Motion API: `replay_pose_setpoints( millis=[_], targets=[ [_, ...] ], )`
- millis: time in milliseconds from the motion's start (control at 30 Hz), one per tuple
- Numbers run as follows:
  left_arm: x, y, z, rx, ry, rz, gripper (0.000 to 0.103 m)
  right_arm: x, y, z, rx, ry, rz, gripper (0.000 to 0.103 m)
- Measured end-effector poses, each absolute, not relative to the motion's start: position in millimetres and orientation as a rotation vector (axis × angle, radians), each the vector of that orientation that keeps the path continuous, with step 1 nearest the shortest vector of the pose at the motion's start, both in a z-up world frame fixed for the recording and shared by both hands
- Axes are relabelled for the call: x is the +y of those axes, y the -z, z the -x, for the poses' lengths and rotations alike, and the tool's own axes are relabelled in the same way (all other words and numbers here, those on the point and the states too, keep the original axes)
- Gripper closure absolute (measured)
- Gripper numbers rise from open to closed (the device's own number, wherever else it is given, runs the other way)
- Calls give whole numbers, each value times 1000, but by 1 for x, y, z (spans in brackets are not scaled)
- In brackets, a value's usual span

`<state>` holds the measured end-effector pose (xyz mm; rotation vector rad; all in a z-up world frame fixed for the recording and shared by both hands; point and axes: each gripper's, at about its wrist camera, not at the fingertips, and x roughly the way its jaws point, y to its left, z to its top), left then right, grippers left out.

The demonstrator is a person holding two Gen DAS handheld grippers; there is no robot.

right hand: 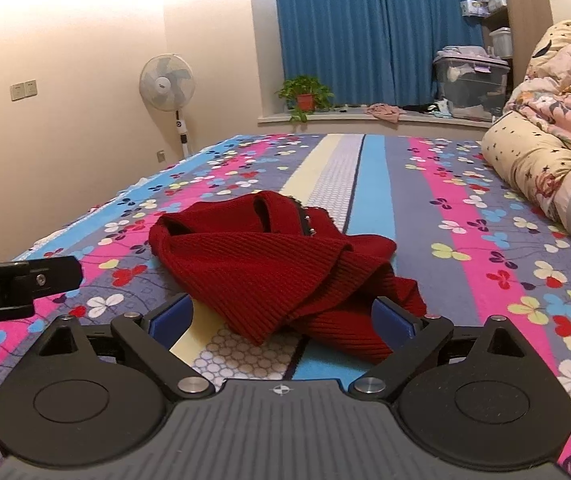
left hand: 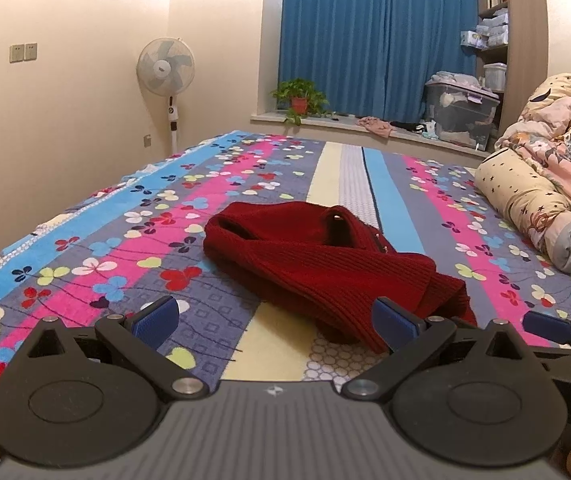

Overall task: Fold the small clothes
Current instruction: 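Move both grippers open toward the crumpled red sweater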

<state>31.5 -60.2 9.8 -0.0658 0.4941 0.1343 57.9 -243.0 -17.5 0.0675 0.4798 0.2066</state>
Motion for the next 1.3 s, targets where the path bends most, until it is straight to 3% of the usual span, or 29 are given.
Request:
replay_pose_setpoints(
  millis=[1067,1133,1200,1300],
  targets=[
    [-56,17,-62,554,-118,62,1,-238,18,-75,480,-207,-109,14],
    [-56,18,-72,550,-132,59,9,-240,19,-76,476,-185,-109,14],
    [-54,19,-87,574,-126,63,37,-242,18,-78,472,-165,-114,18],
    [-50,22,-116,605,-115,101,40,-250,19,-83,482,-145,-141,45]
  ],
)
